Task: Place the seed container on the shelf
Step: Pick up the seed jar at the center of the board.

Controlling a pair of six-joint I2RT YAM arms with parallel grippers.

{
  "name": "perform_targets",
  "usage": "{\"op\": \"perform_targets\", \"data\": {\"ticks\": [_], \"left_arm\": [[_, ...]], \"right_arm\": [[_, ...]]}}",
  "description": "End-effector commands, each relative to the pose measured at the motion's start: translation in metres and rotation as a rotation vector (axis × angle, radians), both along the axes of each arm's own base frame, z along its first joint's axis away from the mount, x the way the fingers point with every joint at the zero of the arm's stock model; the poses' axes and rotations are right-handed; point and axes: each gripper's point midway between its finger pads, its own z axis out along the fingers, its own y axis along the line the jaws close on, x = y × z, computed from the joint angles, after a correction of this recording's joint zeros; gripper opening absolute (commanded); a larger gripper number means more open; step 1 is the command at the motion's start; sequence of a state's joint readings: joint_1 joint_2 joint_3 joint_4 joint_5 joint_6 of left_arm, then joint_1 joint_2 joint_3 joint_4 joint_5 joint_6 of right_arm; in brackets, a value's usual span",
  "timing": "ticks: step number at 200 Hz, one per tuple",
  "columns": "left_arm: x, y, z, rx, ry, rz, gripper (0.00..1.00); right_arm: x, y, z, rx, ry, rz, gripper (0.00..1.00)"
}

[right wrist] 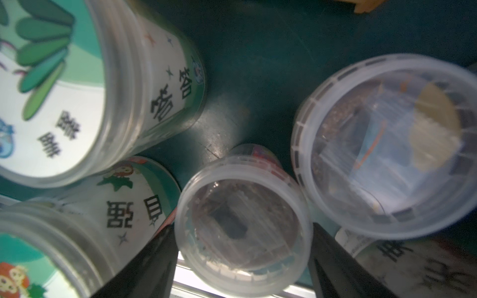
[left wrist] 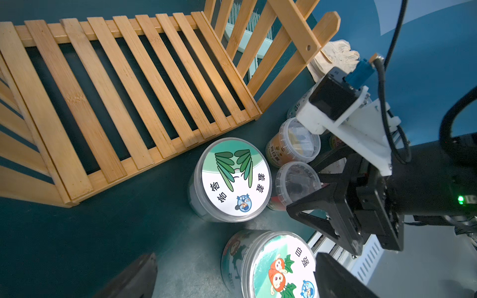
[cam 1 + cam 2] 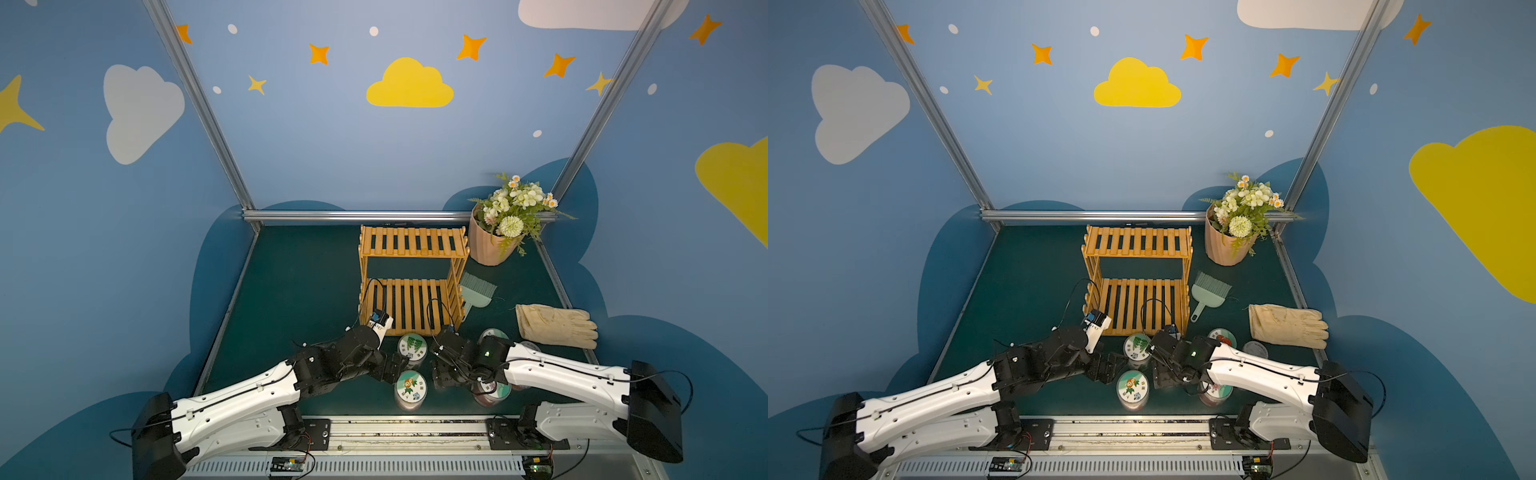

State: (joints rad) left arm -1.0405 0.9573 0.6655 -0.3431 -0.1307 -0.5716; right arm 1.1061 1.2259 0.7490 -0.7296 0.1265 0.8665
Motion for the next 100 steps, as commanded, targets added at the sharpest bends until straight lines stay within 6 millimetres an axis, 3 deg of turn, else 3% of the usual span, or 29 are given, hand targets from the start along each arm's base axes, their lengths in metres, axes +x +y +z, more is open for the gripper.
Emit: {"op": "perform_targets", "data": {"ticks": [1,100], "left_arm": [[0.0027,-0.0032,0.0095,-0.009,-0.013,-0.007,1.00],[0.0031,-0.0054,0.0090,-0.006,-0.008,-0.013,1.00]], "right_arm": [[0.0025,0.0010,0.0019,0.005,-0.004,-0.001,0.82],[0.0000,0.0033,-0.0022,0.010,0.021,0.016,0.84]]}}
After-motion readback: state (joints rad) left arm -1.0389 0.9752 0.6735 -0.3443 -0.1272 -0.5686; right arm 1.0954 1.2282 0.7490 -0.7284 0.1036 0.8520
